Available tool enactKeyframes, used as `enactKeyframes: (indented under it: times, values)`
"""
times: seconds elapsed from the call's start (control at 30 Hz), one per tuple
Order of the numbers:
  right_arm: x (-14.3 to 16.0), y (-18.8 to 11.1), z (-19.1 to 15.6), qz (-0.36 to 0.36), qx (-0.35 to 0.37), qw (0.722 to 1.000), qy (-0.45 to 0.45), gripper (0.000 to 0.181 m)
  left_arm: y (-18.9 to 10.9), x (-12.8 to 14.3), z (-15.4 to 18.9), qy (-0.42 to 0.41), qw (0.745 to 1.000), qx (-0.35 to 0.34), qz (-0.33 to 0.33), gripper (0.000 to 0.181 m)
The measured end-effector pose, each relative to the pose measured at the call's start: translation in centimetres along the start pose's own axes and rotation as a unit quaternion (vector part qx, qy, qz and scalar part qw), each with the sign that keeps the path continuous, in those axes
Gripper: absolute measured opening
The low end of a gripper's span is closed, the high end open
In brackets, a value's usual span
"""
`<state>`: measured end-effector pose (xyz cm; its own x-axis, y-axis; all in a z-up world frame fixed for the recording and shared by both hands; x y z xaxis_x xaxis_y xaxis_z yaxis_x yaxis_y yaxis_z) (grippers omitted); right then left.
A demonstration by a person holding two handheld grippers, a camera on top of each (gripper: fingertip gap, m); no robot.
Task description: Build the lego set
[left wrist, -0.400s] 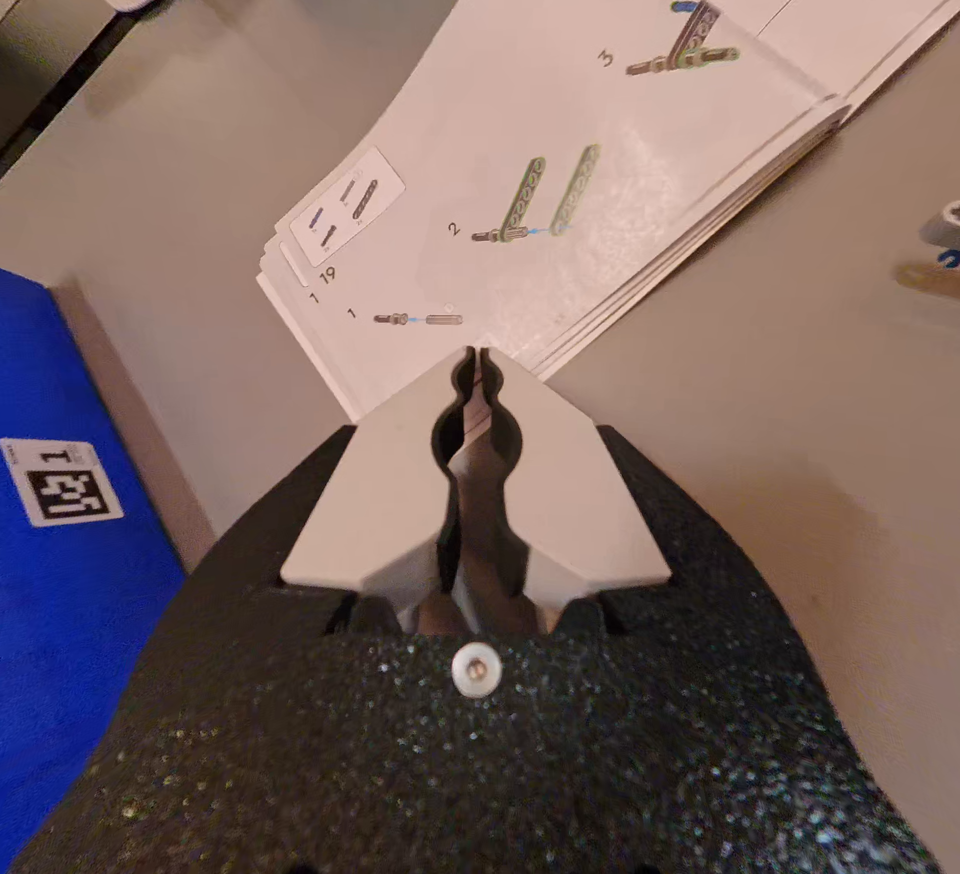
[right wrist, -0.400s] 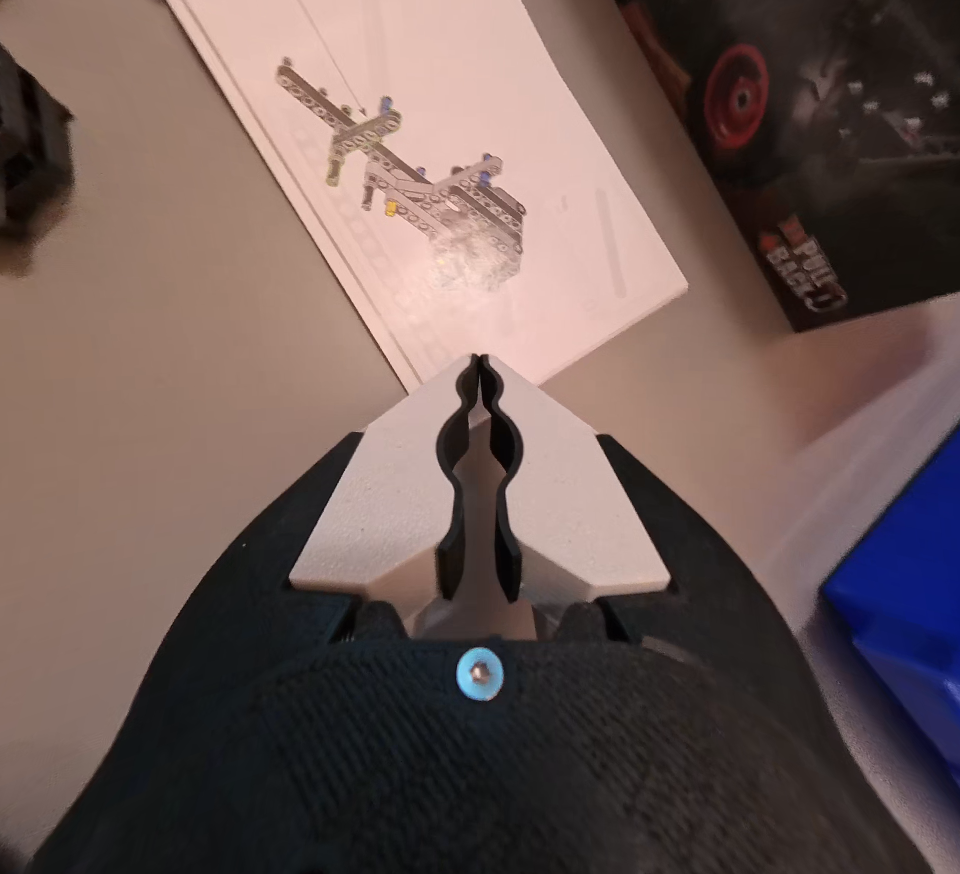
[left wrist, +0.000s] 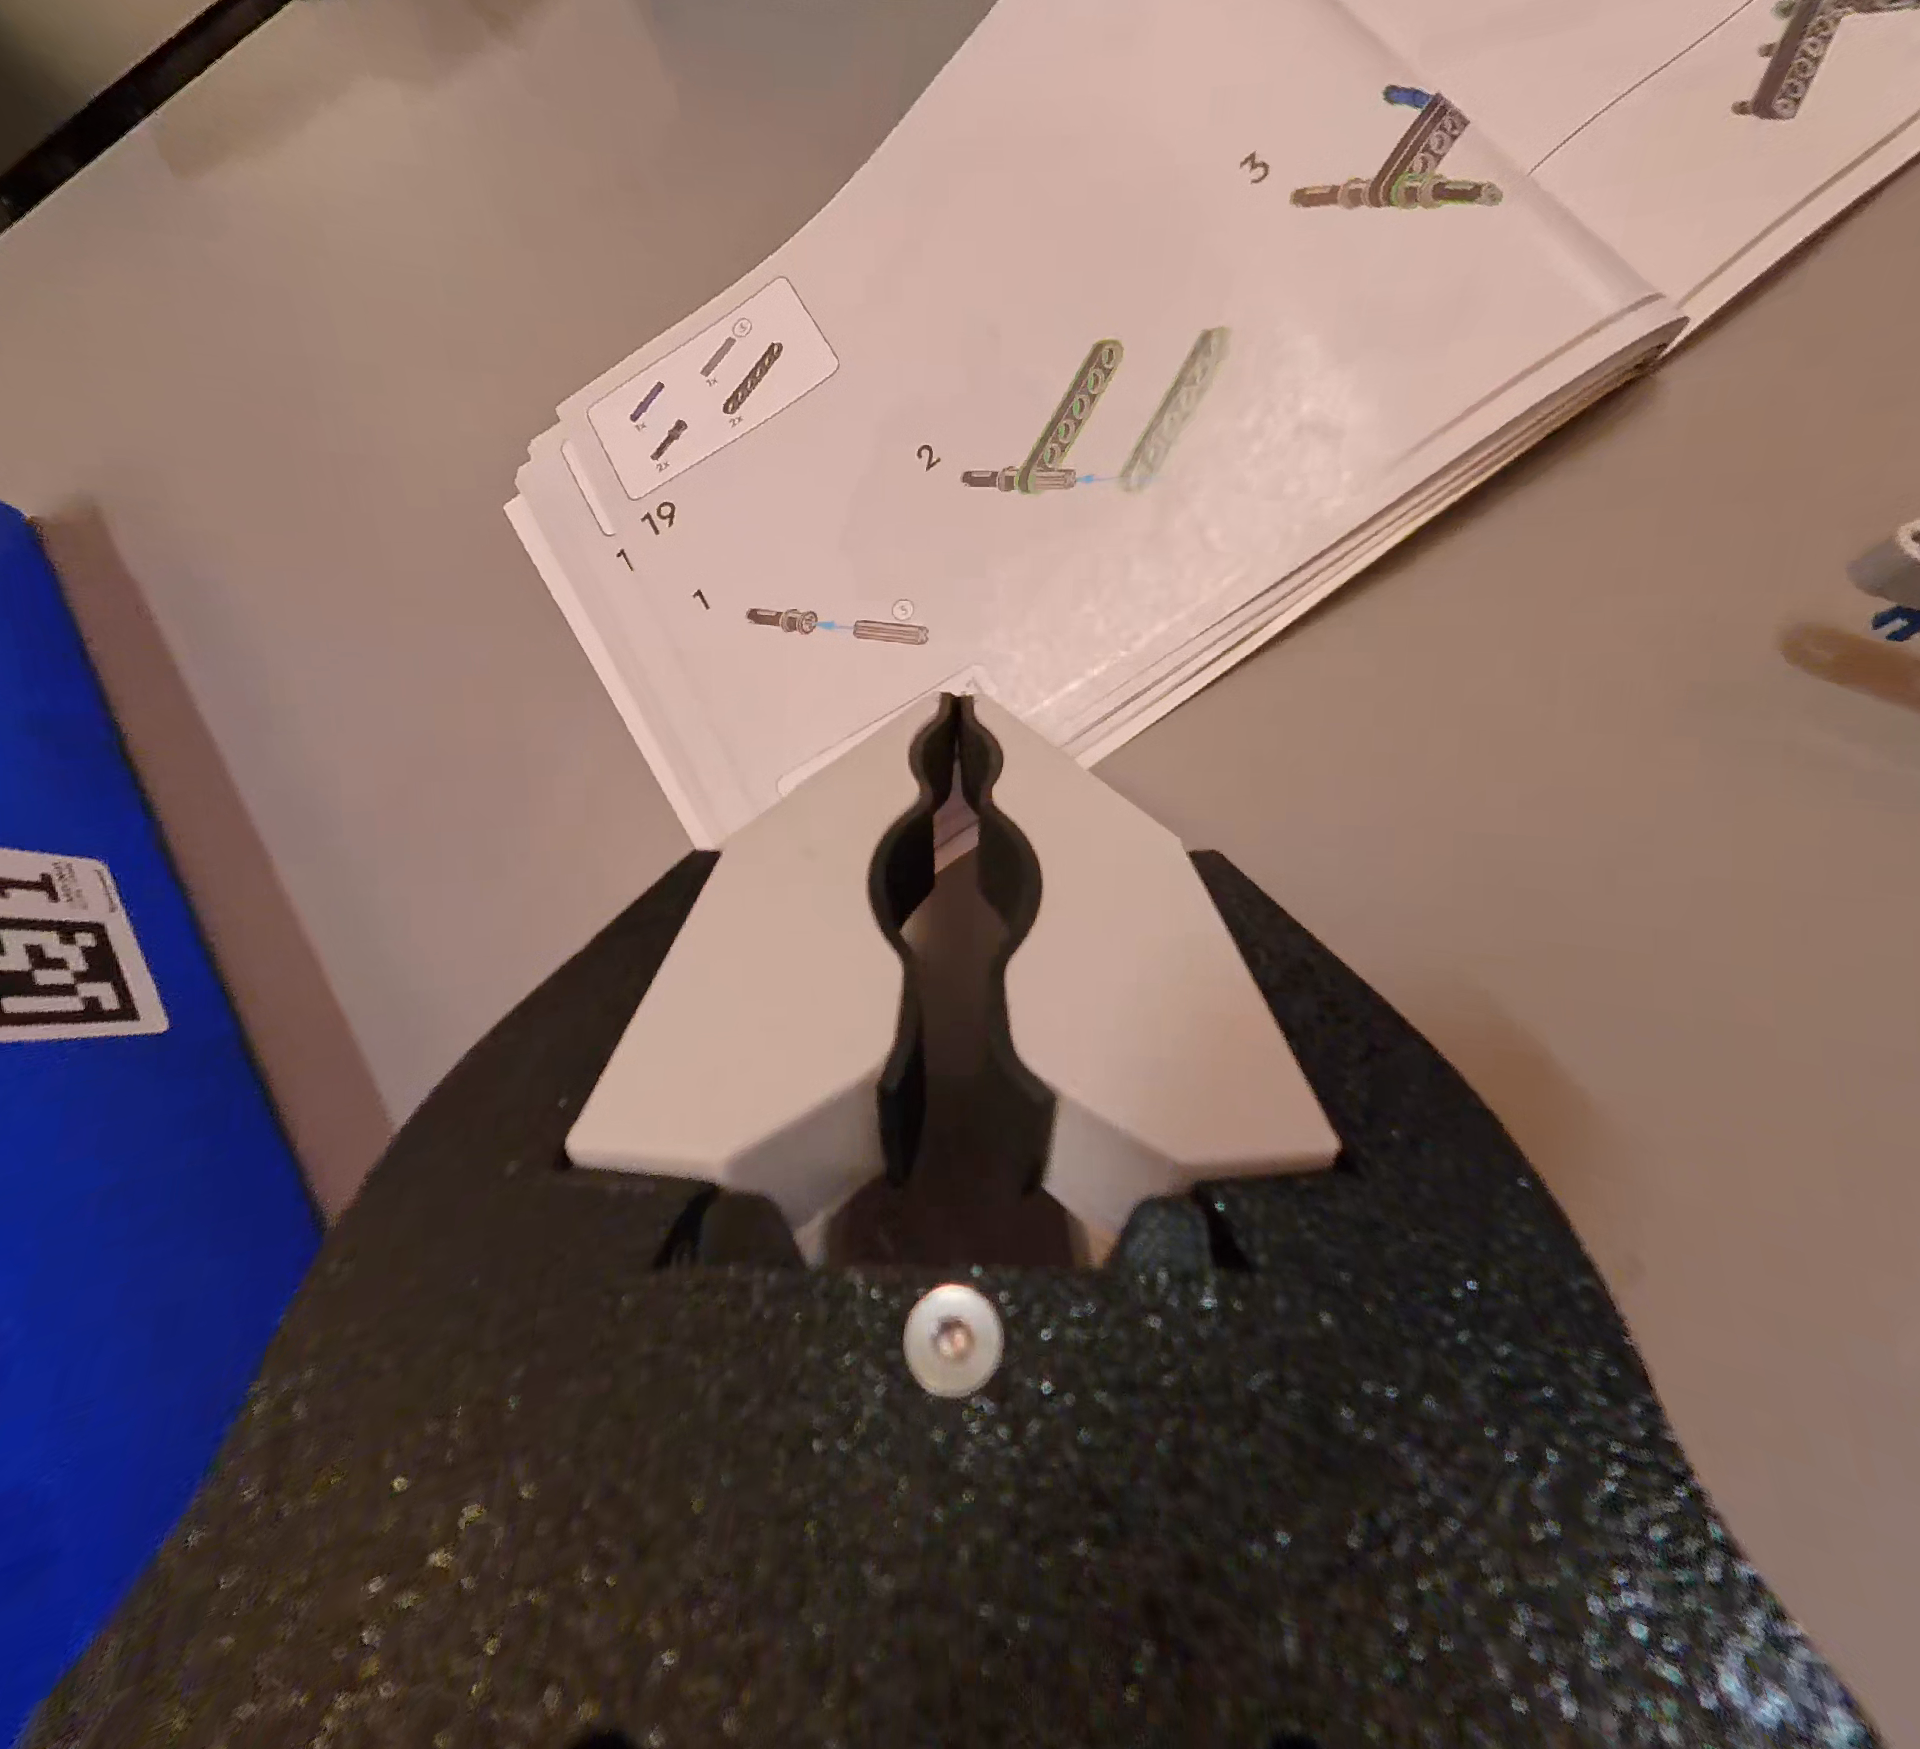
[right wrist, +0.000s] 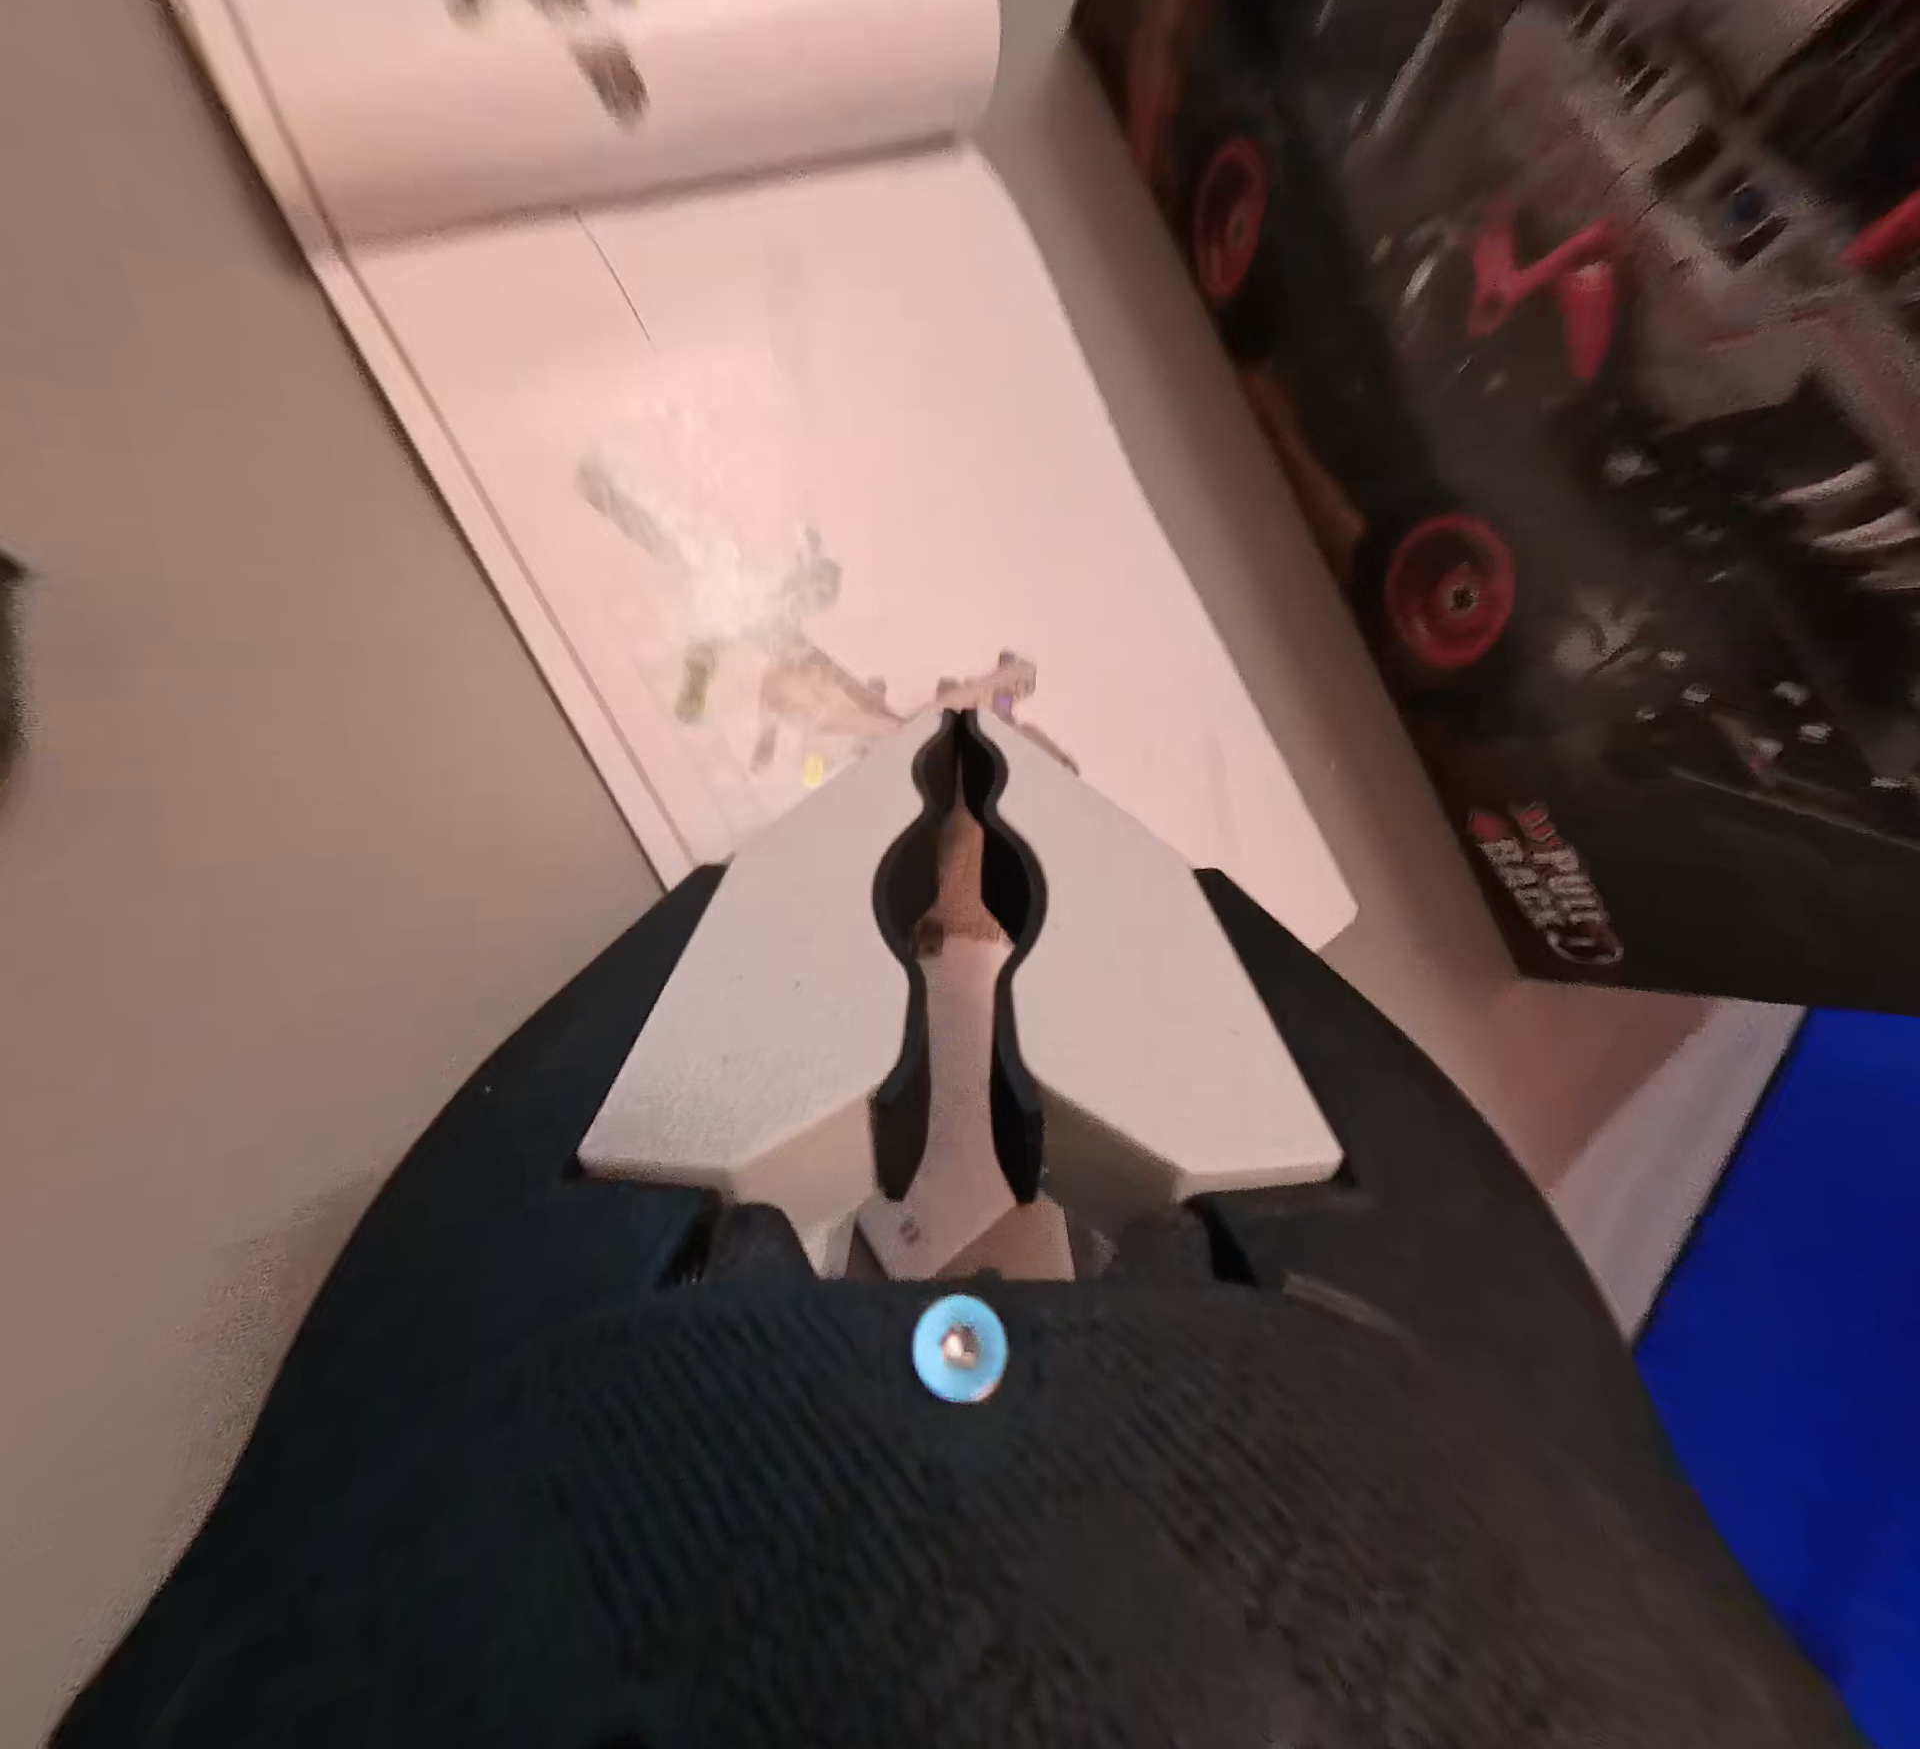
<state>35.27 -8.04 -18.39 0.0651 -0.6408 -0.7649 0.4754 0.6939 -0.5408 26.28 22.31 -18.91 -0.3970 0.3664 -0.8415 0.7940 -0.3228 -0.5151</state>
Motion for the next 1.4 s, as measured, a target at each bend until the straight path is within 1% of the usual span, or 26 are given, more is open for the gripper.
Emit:
enactKeyframes:
  times: [0.03,0.13,0.2,0.23,0.27,0.3,0.33,0.37,0.4,0.43,0.47,0.53,0.57,0.63,0.7,0.8,0.87,0.9,0.93,0.97,1.03,1.17,1.3,1.4]
  values:
    - [0.1,0.3,0.1,0.005,0.017,1.0,-0.004,0.0,0.1,0.0,-0.1,-0.002,1.0,-0.005,0.004,0.0]
    - [0.2,0.6,0.7,0.002,0.023,0.999,0.027,0.0,0.8,-0.1,-0.2,-0.014,1.0,-0.02,0.014,0.0]
    - [0.1,0.4,0.9,-0.012,0.028,0.999,0.033,0.02,0.9,-0.3,-0.2,-0.01,1.0,-0.025,0.015,0.0]
    - [0.0,-0.2,0.6,-0.017,0.02,0.999,0.034,0.031,0.8,-0.3,-0.2,-0.009,0.999,-0.032,0.018,0.003]
    - [-0.6,-1.1,0.1,-0.005,-0.001,0.999,0.047,0.043,0.5,-0.3,-0.1,-0.007,0.999,-0.036,0.031,0.007]
    - [-1.5,-2.2,-0.9,0.025,-0.041,0.996,0.077,0.054,-0.1,-0.4,0.0,-0.007,0.998,-0.036,0.053,0.01]
    - [-2.6,-3.4,-2.2,0.065,-0.098,0.987,0.106,0.065,-0.8,-0.5,0.3,-0.009,0.996,-0.035,0.076,0.012]
    - [-3.7,-4.6,-3.5,0.108,-0.136,0.977,0.121,0.078,-1.7,-0.7,0.7,-0.01,0.994,-0.031,0.101,0.014]
    - [-4.5,-5.6,-4.7,0.145,-0.155,0.97,0.119,0.081,-2.7,-0.9,1.3,-0.01,0.992,-0.025,0.126,0.016]
    - [-5.0,-6.3,-6.0,0.166,-0.176,0.965,0.103,0.084,-3.6,-1.0,2.0,-0.006,0.989,-0.017,0.145,0.017]
    - [-5.2,-6.7,-7.3,0.166,-0.193,0.963,0.083,0.092,-4.6,-1.0,2.8,0.003,0.987,-0.008,0.159,0.017]
    - [-4.8,-6.1,-8.9,0.135,-0.201,0.969,0.054,0.105,-6.7,-0.5,3.7,0.026,0.986,-0.01,0.166,0.018]
    - [-4.5,-5.5,-9.3,0.122,-0.198,0.971,0.048,0.105,-7.8,-0.1,3.8,0.037,0.986,-0.022,0.164,0.017]
    - [-4.2,-4.5,-9.9,0.118,-0.205,0.97,0.051,0.102,-10.2,0.8,3.2,0.049,0.985,-0.06,0.155,0.016]
    - [-4.3,-3.9,-10.1,0.131,-0.21,0.967,0.051,0.1,-12.7,2.5,1.7,0.048,0.987,-0.099,0.118,0.014]
    - [-4.1,-3.0,-10.5,0.12,-0.22,0.967,0.035,0.095,-15.4,5.8,-1.0,0.01,0.99,-0.137,0.042,0.016]
    - [-4.0,-2.5,-10.6,0.11,-0.225,0.968,0.029,0.09,-16.5,7.6,-2.3,-0.029,0.989,-0.142,0.025,0.018]
    - [-4.0,-2.3,-10.8,0.106,-0.232,0.967,0.023,0.082,-16.7,8.2,-2.8,-0.053,0.989,-0.137,0.027,0.019]
    - [-3.9,-2.1,-10.8,0.103,-0.234,0.967,0.015,0.07,-16.9,8.6,-3.2,-0.076,0.988,-0.127,0.031,0.019]
    - [-3.9,-1.9,-10.8,0.1,-0.231,0.968,0.007,0.068,-16.9,9.0,-3.5,-0.096,0.988,-0.117,0.034,0.02]
    - [-3.9,-1.8,-10.7,0.099,-0.23,0.968,0.006,0.068,-16.9,9.4,-3.9,-0.115,0.986,-0.109,0.041,0.02]
    - [-3.3,-2.3,-9.6,0.077,-0.197,0.977,0.004,0.067,-16.6,9.3,-4.4,-0.091,0.988,-0.115,0.048,0.019]
    - [-1.8,-3.4,-7.4,0.053,-0.17,0.984,-0.002,0.067,-16.8,8.8,-5.2,-0.067,0.989,-0.118,0.057,0.018]
    - [-0.7,-3.7,-5.7,0.045,-0.165,0.985,0.016,0.067,-17.3,8.3,-6.5,-0.065,0.988,-0.115,0.075,0.016]
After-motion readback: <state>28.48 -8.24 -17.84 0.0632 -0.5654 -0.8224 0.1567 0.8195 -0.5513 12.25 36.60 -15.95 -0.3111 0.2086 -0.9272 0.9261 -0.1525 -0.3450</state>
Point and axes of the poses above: each gripper's, where its closed fingertips meet, y out along the fingers, x out of its underside, z = x × y across the jaws, the point moved 10 cm from there along -y, back along the fingers, and after that the axes turned 14 degrees about z, right-handed, at the moved point
